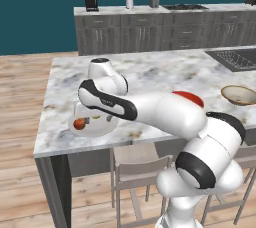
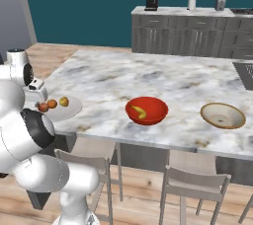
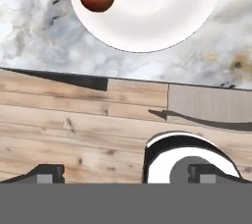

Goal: Take the fruits from the plate on the dining counter and place two fruits in each bowl.

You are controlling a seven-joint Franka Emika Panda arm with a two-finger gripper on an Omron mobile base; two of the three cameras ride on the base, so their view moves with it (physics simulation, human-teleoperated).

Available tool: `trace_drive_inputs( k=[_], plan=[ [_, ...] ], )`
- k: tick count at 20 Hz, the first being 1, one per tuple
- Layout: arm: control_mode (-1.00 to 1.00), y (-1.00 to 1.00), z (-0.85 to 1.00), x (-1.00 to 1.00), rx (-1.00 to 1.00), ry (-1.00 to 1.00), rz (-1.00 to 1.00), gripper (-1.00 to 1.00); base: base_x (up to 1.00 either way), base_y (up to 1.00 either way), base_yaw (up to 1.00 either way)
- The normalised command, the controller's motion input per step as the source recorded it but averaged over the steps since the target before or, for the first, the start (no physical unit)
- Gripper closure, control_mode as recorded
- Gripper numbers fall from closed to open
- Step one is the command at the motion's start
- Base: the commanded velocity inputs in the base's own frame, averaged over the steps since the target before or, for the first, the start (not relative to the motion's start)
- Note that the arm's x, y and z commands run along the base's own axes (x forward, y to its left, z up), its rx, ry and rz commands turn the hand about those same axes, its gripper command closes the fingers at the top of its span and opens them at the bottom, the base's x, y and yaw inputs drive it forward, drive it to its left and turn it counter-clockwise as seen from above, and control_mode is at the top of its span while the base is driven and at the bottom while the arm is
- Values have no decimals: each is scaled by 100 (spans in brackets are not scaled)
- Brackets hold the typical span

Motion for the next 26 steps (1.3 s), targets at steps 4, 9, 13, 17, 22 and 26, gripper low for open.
trace_drive_inputs(
  k=[4, 9, 13, 17, 22, 26],
  plan=[
    [-100, 0, -26, 34, 0, -14, -10, -100, 0, 0, 0],
    [-100, 10, -11, 36, 0, -6, -10, -100, 0, 0, 0],
    [-100, 23, -16, 44, 0, -2, -10, -100, 0, 0, 0],
    [-100, 20, -11, 48, 0, 0, -2, -100, 0, 0, 0],
    [-100, 4, -18, 22, 0, 3, 0, -100, 0, 0, 0],
    [-100, 7, -24, 21, 0, 5, 0, -100, 0, 0, 0]
  ],
)
